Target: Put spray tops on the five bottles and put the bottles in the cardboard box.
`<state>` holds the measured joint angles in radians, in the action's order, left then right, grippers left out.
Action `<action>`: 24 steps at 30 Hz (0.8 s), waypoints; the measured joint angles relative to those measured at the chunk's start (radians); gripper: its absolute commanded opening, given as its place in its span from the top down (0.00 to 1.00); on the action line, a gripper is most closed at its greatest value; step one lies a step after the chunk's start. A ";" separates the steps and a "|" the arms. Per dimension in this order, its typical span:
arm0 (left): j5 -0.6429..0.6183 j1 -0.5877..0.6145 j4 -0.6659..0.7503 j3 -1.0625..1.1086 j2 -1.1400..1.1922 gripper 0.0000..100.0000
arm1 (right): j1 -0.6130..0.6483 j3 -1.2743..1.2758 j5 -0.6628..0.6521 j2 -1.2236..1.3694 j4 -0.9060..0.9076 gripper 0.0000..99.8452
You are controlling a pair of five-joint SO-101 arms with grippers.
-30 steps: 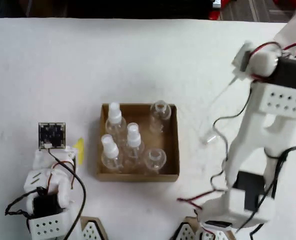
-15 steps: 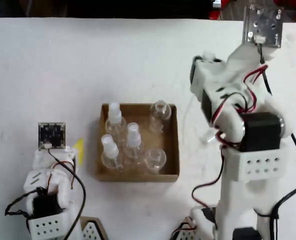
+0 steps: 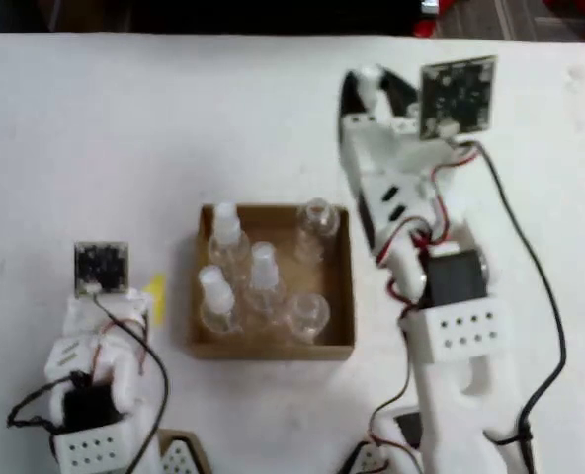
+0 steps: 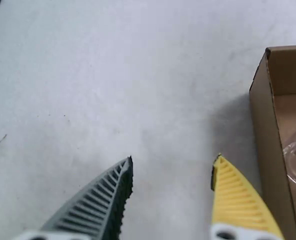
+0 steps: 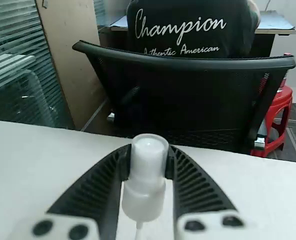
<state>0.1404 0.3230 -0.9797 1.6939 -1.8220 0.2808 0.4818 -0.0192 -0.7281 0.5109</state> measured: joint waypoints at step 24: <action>0.000 0.000 0.000 0.000 0.000 0.76 | 0.061 0.212 0.000 -0.003 -0.221 0.98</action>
<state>0.1404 0.3230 -0.9797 1.6939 -1.8220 0.3422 0.6935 -0.0192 -0.7311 0.2900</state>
